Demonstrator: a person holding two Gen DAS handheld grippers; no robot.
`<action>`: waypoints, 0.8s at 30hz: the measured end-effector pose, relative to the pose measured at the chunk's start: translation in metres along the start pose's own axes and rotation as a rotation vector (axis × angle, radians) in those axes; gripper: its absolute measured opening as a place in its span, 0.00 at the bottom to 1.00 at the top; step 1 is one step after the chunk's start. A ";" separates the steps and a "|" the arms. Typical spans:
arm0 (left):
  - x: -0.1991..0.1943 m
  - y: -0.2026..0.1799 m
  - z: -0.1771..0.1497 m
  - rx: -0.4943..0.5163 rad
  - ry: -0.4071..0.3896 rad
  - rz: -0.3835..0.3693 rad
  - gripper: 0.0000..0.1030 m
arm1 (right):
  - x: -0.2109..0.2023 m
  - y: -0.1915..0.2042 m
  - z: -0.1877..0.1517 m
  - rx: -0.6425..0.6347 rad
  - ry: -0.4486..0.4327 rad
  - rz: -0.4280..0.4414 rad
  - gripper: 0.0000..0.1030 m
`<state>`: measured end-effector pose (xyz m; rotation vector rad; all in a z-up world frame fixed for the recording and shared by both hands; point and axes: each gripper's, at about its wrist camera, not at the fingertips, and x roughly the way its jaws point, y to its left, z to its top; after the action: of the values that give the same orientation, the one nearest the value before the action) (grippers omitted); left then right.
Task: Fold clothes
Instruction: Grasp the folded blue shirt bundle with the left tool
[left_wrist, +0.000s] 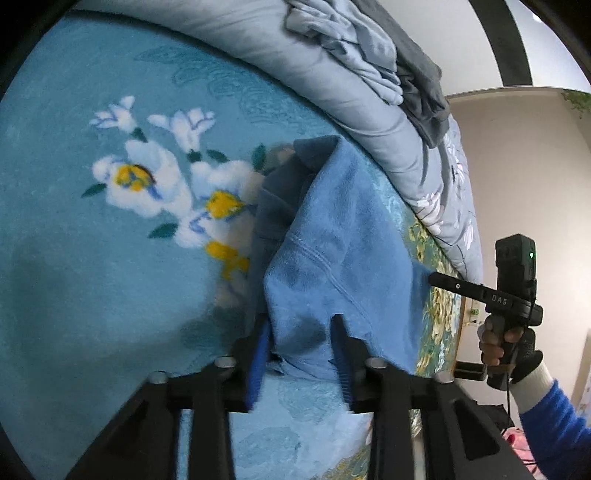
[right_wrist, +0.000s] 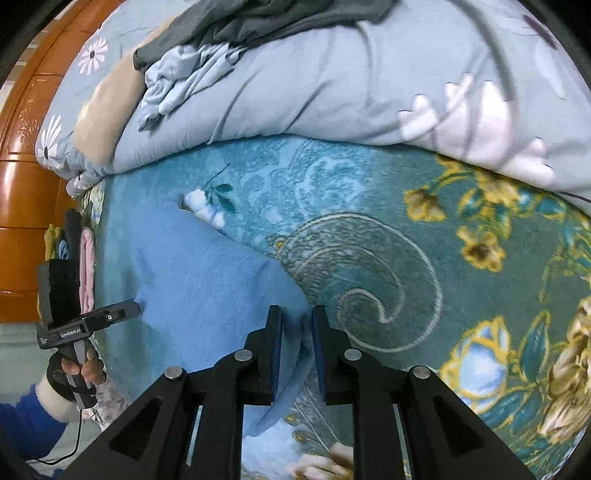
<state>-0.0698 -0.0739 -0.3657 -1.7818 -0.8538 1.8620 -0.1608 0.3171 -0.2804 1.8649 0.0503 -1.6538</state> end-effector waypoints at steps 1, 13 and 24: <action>0.000 0.000 -0.001 0.000 -0.002 0.002 0.11 | -0.004 -0.003 -0.004 0.014 -0.011 0.006 0.16; 0.005 0.019 -0.015 -0.069 0.010 0.003 0.10 | 0.012 -0.013 -0.082 0.235 -0.065 0.154 0.35; 0.005 0.007 0.026 0.028 -0.010 -0.006 0.77 | 0.032 -0.025 -0.102 0.417 -0.155 0.227 0.49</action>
<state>-0.0949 -0.0796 -0.3743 -1.7528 -0.8312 1.8713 -0.0756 0.3739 -0.3191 1.9397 -0.5903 -1.7344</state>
